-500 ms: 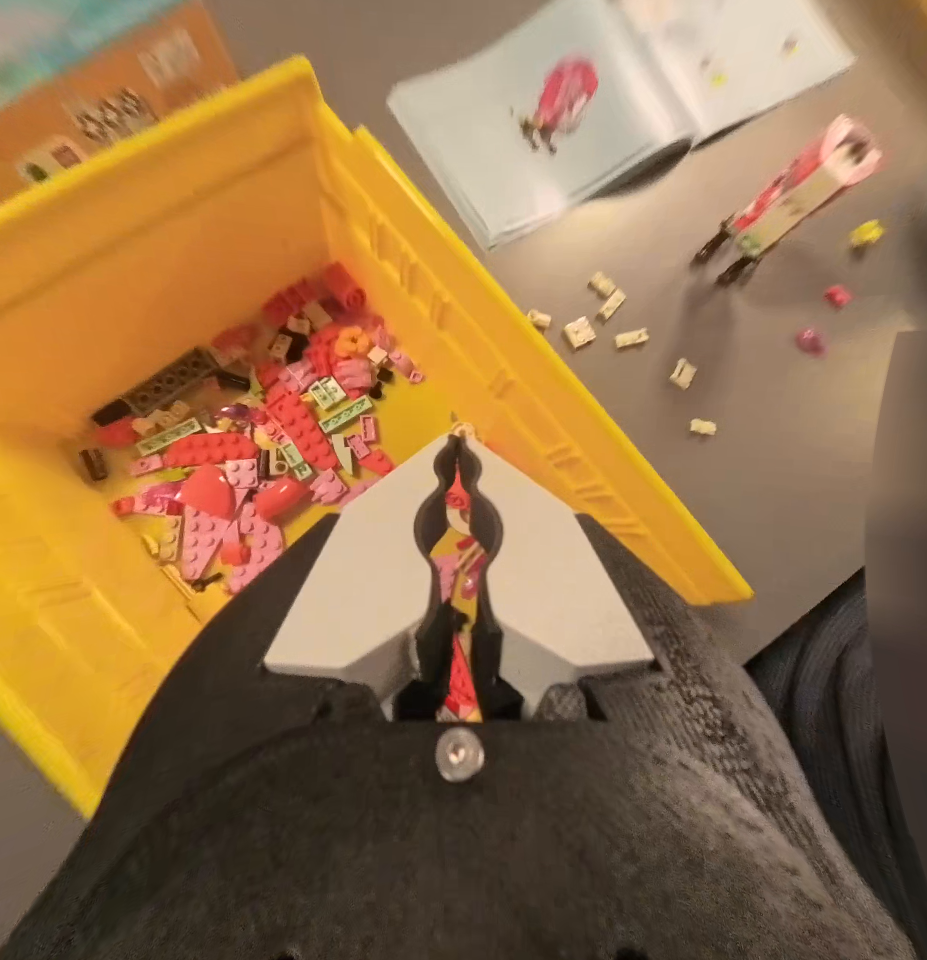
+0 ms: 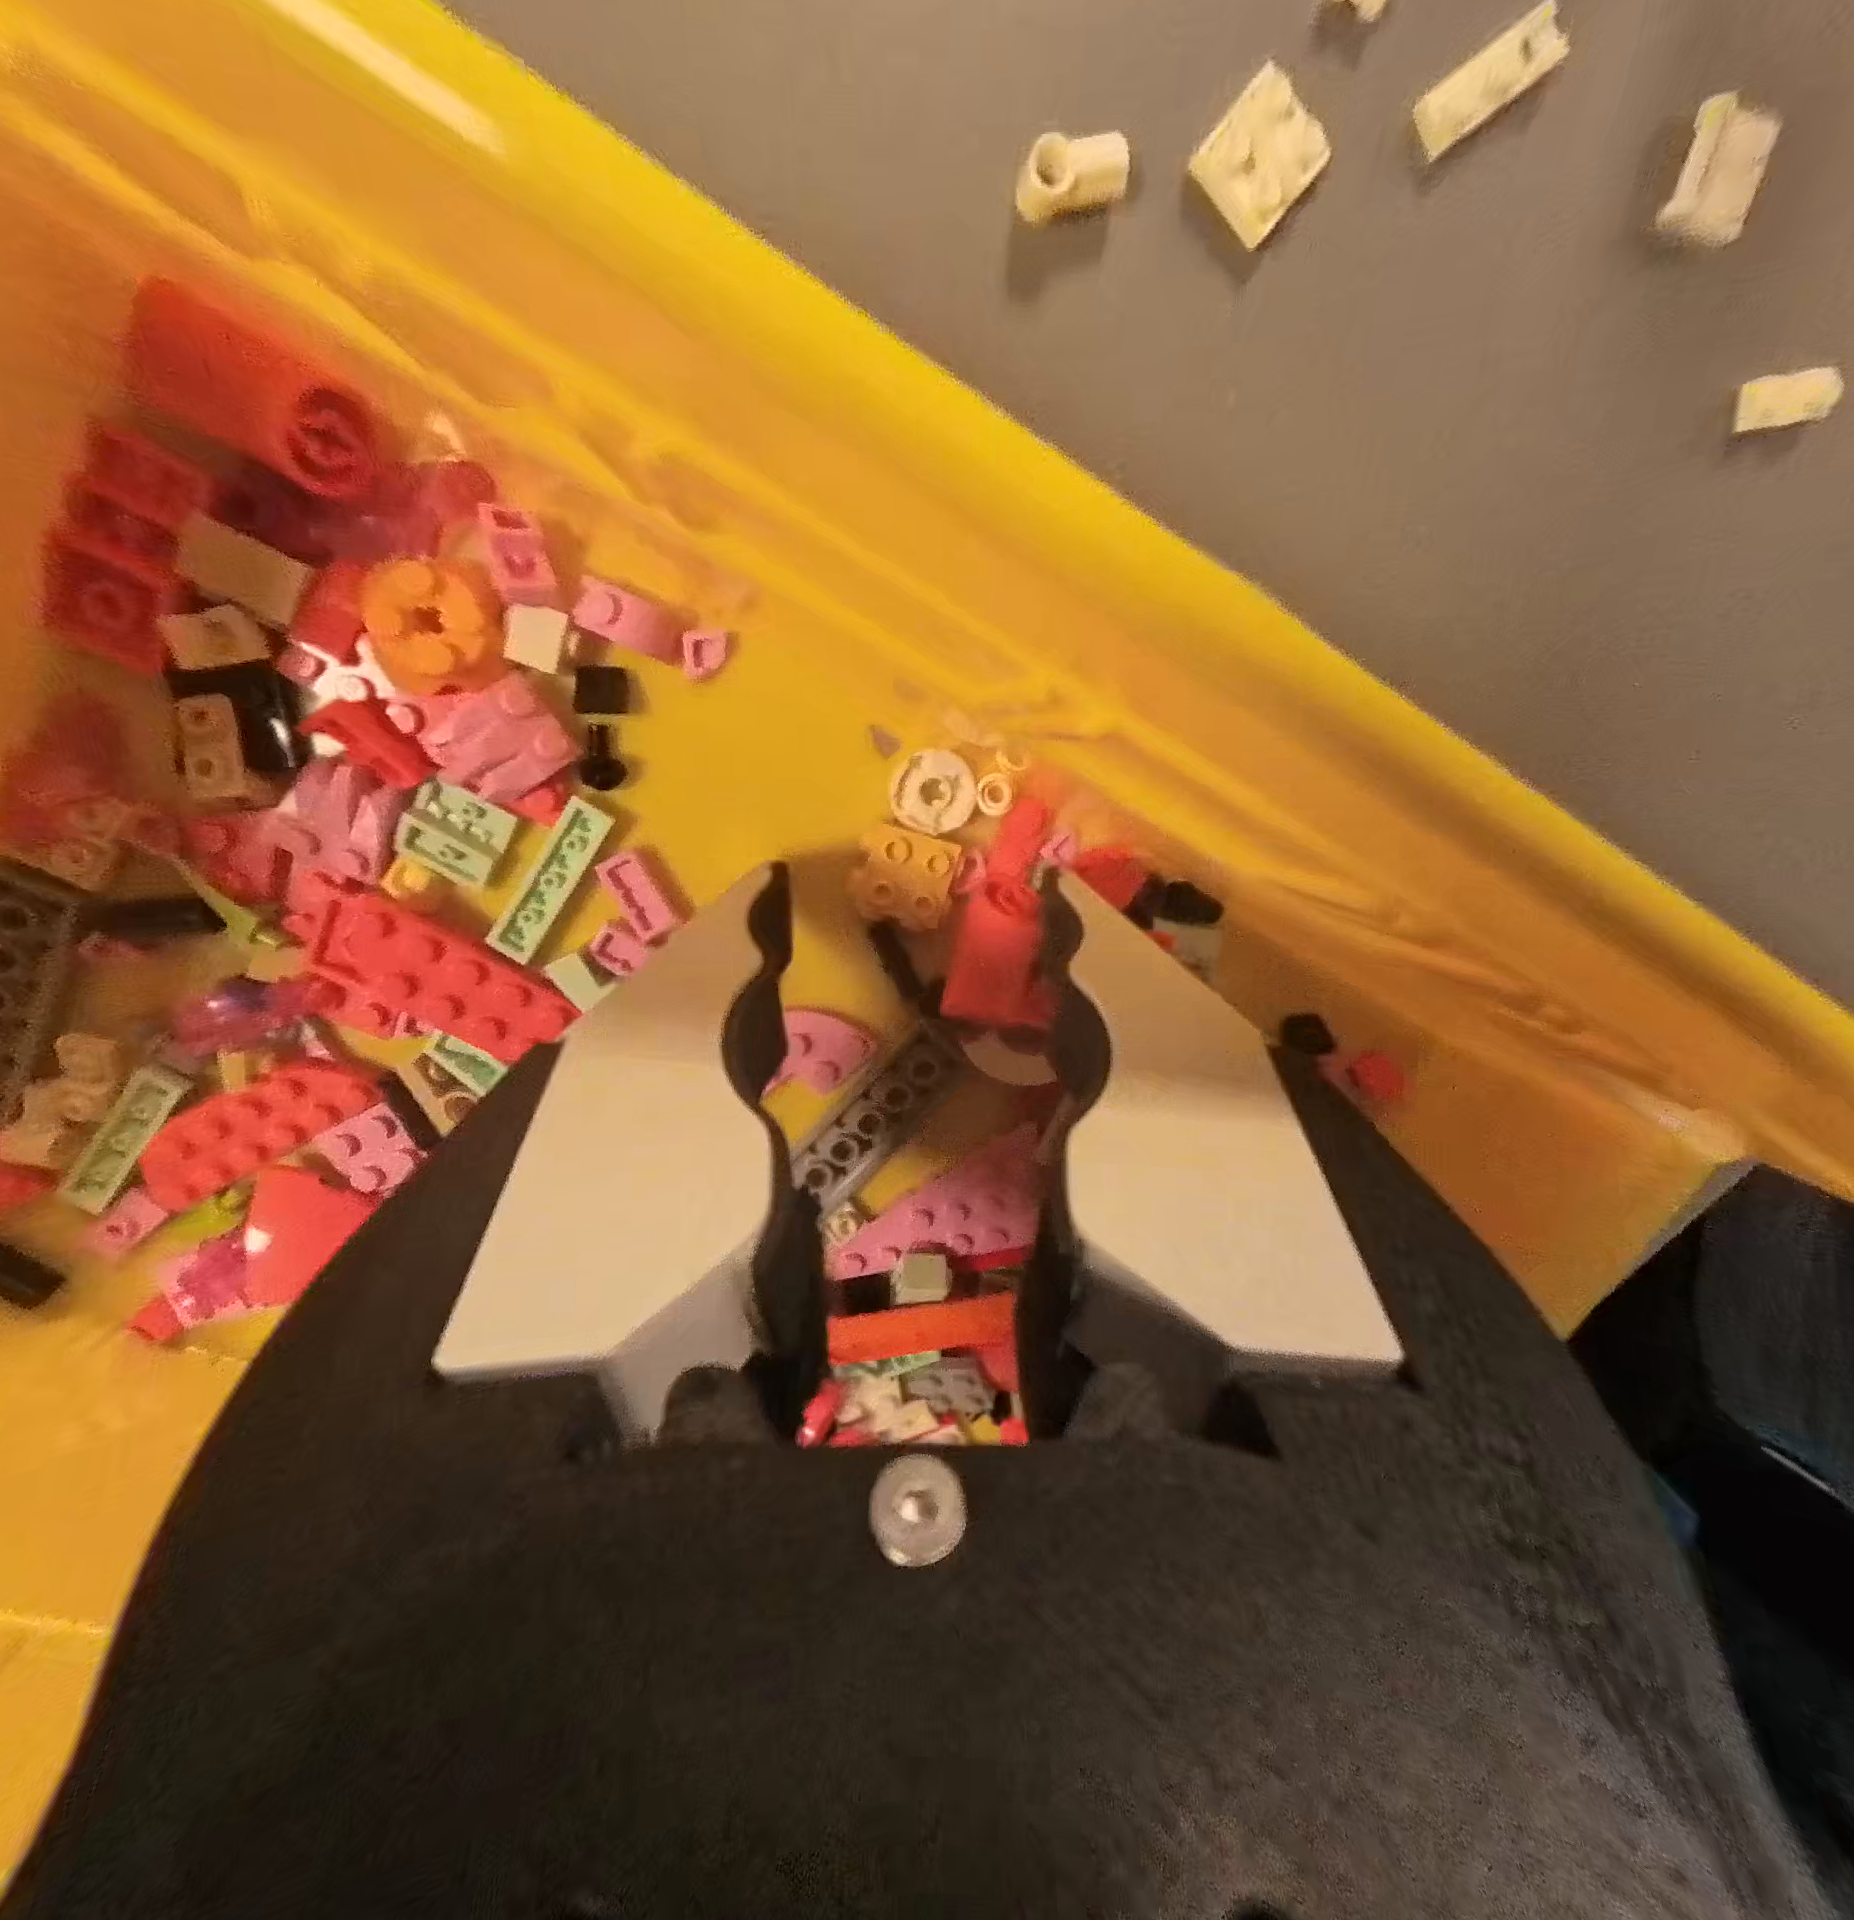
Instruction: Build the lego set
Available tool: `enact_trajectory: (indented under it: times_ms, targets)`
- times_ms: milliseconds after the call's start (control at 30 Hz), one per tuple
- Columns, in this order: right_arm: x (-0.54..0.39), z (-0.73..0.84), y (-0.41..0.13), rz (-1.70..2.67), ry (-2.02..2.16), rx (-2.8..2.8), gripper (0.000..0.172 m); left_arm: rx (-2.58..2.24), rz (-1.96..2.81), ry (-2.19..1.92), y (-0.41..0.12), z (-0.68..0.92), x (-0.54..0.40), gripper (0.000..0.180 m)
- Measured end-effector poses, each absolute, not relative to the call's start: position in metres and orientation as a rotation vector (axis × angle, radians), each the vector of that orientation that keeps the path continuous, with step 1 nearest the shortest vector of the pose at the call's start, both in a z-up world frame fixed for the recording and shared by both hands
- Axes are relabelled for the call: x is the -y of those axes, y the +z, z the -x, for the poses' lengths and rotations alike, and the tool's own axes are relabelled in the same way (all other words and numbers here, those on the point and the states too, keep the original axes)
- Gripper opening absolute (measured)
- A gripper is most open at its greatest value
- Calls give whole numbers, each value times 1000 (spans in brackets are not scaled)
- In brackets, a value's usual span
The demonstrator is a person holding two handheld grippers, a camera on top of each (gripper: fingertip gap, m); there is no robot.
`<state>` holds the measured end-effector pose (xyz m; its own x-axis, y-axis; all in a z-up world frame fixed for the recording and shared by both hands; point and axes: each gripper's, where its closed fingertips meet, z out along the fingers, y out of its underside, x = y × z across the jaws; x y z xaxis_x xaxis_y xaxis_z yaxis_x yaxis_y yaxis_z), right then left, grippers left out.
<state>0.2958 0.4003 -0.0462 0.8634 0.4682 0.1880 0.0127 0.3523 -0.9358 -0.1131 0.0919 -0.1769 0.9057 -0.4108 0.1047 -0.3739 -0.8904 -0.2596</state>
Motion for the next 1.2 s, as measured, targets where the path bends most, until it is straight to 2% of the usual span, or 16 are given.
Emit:
enact_trajectory:
  times_ms: [200, 267, 367, 467, 633, 967, 1200]
  targets:
    - [-405, -303, -48, 1211, 273, 431, 9, -671, 2867, -216, -177, 128, -85, 10]
    - [-406, -304, -50, 1223, 249, 430, 9, -662, 2901, -116, -177, 145, -82, 5]
    - [-409, -306, -52, 1239, 214, 420, 9, -652, 2778, -176, -165, 139, -92, 14]
    - [-412, -309, -53, 1252, 194, 404, 10, -774, 2613, -491, -144, 99, -91, 6]
    - [-414, -312, -54, 1263, 161, 387, 9, -980, 2661, -343, -161, 101, -90, 0]
    - [-415, -316, -54, 1268, 158, 371, 9, -1022, 2728, -422, -177, 91, -88, 9]
    - [-415, -314, -55, 1268, 156, 383, 10, -1089, 2710, -392, -178, 91, -84, 6]
